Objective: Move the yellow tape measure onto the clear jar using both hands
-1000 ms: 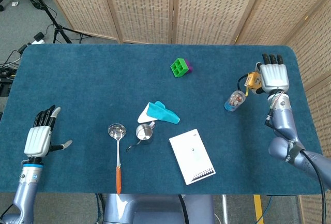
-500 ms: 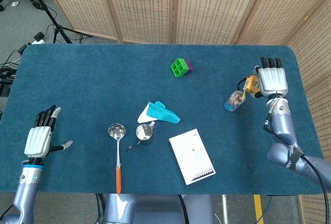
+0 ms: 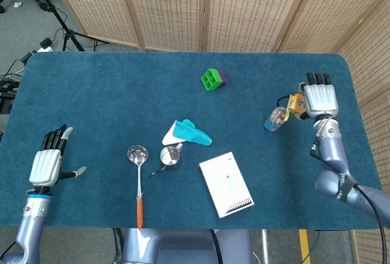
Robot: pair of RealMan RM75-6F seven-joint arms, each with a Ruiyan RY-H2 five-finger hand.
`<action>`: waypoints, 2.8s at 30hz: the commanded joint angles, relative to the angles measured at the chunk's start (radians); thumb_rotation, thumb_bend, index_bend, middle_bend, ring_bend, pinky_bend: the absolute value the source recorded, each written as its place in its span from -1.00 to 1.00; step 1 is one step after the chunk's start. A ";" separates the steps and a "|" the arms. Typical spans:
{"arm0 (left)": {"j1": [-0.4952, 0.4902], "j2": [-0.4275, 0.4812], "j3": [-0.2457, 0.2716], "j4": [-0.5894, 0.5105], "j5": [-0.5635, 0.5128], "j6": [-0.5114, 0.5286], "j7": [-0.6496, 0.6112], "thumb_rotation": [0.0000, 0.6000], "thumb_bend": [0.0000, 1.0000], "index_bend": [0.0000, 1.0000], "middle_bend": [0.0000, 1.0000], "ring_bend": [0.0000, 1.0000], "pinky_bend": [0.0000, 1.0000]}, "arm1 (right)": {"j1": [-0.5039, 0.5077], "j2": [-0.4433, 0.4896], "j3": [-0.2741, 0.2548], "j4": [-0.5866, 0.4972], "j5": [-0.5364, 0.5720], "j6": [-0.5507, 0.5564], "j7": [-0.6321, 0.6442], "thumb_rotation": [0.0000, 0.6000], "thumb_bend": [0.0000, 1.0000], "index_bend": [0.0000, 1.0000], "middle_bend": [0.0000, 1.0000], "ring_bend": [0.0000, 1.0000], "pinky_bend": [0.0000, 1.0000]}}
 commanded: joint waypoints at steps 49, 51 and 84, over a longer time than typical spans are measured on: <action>0.004 0.016 0.001 -0.032 0.004 0.005 -0.007 0.64 -0.78 -0.96 -1.00 -1.00 -1.00 | 0.013 -0.034 -0.014 -0.040 0.000 -0.004 -0.039 1.00 -0.53 -0.01 -1.00 -1.00 -1.00; 0.003 0.016 0.001 -0.033 0.004 0.005 -0.008 0.64 -0.78 -0.96 -1.00 -1.00 -1.00 | 0.014 -0.032 -0.015 -0.043 0.001 -0.005 -0.039 1.00 -0.53 -0.07 -1.00 -1.00 -1.00; 0.005 0.021 -0.002 -0.038 0.007 0.013 -0.014 0.64 -0.78 -0.96 -1.00 -1.00 -1.00 | 0.027 -0.001 -0.030 -0.090 0.016 0.030 -0.083 1.00 -0.97 -1.00 -1.00 -1.00 -1.00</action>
